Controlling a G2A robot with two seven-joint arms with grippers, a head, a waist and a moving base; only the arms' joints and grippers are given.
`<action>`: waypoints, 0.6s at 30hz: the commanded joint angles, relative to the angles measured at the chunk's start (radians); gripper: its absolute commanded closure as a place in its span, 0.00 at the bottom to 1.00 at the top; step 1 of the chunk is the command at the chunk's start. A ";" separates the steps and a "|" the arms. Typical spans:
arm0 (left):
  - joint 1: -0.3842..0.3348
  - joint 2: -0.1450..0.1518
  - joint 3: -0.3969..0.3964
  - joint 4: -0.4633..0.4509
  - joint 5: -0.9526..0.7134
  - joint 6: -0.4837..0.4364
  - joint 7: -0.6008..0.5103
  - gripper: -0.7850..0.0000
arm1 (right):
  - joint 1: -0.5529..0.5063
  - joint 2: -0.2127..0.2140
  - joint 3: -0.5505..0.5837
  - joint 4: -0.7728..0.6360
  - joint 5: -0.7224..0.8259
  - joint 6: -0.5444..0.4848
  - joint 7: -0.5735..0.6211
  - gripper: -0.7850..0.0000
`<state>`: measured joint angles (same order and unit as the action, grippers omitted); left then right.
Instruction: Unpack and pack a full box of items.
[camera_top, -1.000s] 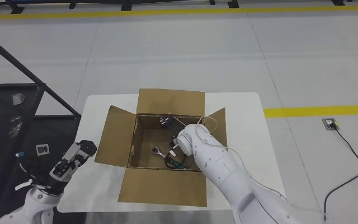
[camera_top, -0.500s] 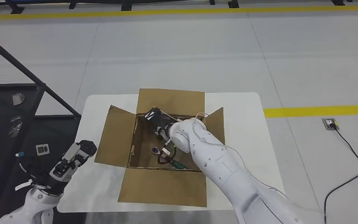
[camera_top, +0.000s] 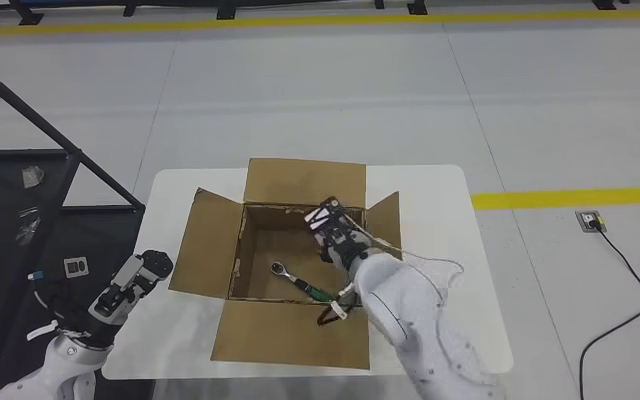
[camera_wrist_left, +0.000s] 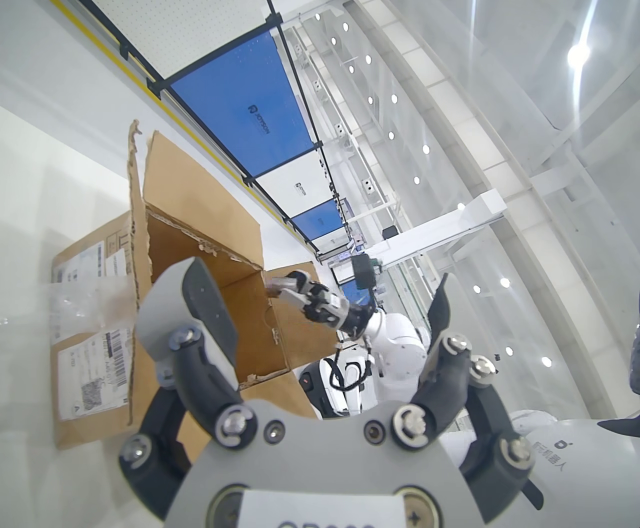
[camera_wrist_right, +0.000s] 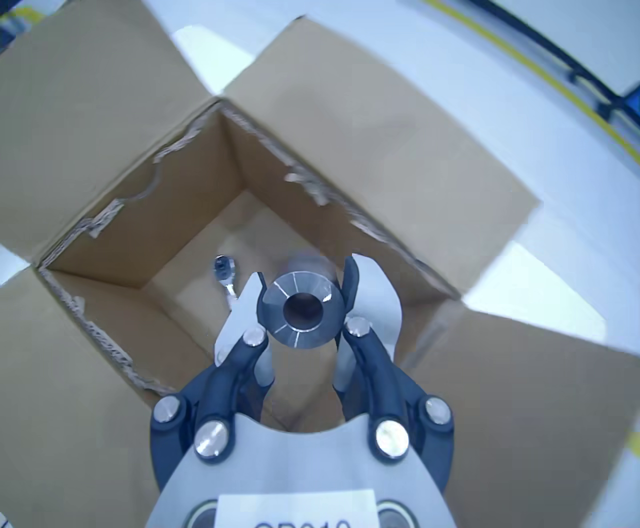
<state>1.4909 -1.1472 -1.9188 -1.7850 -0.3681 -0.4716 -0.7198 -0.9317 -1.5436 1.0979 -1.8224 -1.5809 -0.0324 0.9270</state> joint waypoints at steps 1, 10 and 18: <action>0.000 0.000 0.000 0.000 0.000 0.000 0.000 0.00 | -0.046 0.004 0.036 -0.066 -0.086 0.092 0.007 1.00; 0.000 0.000 0.000 0.000 0.000 0.000 0.000 0.00 | -0.065 0.015 0.219 -0.066 -0.088 0.165 0.090 1.00; 0.000 0.000 0.000 0.000 0.000 0.000 0.000 0.00 | 0.040 0.019 0.331 0.200 0.071 0.127 0.067 1.00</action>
<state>1.4909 -1.1472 -1.9188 -1.7850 -0.3681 -0.4716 -0.7198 -0.9000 -1.5252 1.4163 -1.6543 -1.5240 0.0930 1.0034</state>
